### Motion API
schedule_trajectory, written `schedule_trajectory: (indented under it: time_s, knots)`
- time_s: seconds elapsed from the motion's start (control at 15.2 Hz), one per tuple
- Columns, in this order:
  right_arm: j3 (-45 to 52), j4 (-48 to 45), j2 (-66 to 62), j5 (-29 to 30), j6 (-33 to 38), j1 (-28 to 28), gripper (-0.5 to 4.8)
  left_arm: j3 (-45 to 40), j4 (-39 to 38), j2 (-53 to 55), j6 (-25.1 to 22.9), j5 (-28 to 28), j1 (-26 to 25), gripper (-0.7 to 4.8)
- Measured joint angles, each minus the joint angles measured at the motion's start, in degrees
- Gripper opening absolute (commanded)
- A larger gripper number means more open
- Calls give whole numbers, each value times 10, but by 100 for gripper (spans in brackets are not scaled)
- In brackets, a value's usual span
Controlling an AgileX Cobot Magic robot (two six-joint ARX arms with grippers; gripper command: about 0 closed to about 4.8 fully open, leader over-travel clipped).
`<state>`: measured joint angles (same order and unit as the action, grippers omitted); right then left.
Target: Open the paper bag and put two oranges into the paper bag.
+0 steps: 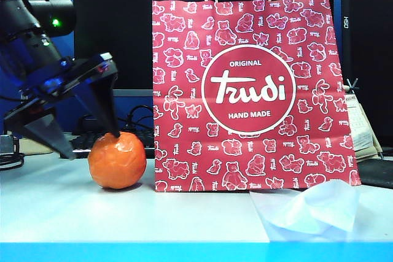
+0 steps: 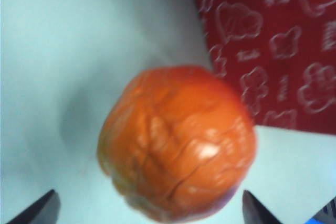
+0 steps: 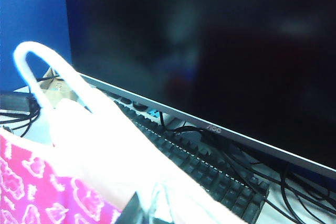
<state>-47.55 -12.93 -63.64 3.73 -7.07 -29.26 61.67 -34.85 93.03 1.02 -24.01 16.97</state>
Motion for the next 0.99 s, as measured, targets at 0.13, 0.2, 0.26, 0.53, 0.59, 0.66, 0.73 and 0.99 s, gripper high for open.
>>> schedule_trajectory:
  time_s: [0.13, 0.2, 0.26, 0.53, 0.59, 0.66, 0.73, 0.99]
  knots:
    - [0, 0, 0, 0, 0, 0, -6, 0, 15, 0, 10, -16, 0, 471]
    - [0, 0, 0, 0, 2, 0, -6, 0, 16, 0, 13, -26, 2, 471]
    - [0, 0, 0, 0, 4, 0, -6, 0, 17, 0, 14, -28, 15, 471]
    - [0, 0, 1, 0, 15, 0, -5, 0, 51, 0, 14, 44, 80, 471]
    - [0, 0, 1, 0, 20, 0, -6, 0, 51, 0, 14, 49, 78, 471]
    - [0, 0, 1, 0, 23, 0, -6, 0, 51, 0, 14, 52, 78, 471]
    - [0, 0, 1, 0, 27, 0, -6, 0, 51, 0, 14, 52, 79, 471]
    - [0, -2, 1, 0, 37, 0, -6, 0, 48, 47, 14, 21, 83, 471]
